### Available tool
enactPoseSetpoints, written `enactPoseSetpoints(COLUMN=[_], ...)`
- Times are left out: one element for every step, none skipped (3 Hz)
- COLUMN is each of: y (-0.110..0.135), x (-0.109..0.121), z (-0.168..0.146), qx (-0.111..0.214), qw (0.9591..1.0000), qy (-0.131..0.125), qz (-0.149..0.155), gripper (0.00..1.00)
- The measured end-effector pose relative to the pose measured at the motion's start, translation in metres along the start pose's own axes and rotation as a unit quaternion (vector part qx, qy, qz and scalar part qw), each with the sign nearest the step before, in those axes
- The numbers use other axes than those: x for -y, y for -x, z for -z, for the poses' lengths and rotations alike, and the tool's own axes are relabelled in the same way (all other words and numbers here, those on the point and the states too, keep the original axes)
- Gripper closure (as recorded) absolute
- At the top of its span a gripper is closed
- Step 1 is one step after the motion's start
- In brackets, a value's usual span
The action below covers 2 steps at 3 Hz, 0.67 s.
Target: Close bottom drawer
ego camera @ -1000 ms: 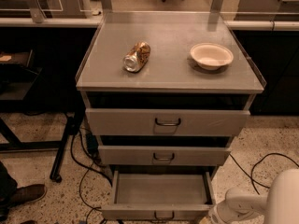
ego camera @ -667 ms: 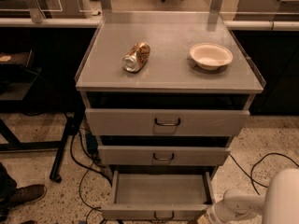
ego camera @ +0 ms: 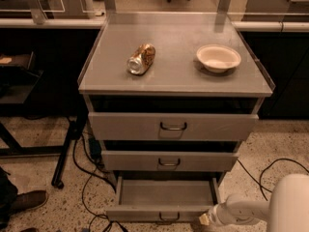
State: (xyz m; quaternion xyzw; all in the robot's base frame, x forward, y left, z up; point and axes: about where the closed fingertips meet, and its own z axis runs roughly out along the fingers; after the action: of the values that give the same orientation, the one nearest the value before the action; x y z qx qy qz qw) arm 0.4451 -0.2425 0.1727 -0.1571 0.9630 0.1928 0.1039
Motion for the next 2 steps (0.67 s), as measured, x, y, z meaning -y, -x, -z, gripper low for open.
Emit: enactPoseSetpoints(y=[0.0491, 0.0491], x=[0.0354, 0.0354], z=[0.0014, 0.0014], qx=[0.054, 0.054], qw=[0.9976, 0.9976], qy=[-0.044, -0.044], qz=[-0.005, -0.005], gripper=[1.00, 1.00])
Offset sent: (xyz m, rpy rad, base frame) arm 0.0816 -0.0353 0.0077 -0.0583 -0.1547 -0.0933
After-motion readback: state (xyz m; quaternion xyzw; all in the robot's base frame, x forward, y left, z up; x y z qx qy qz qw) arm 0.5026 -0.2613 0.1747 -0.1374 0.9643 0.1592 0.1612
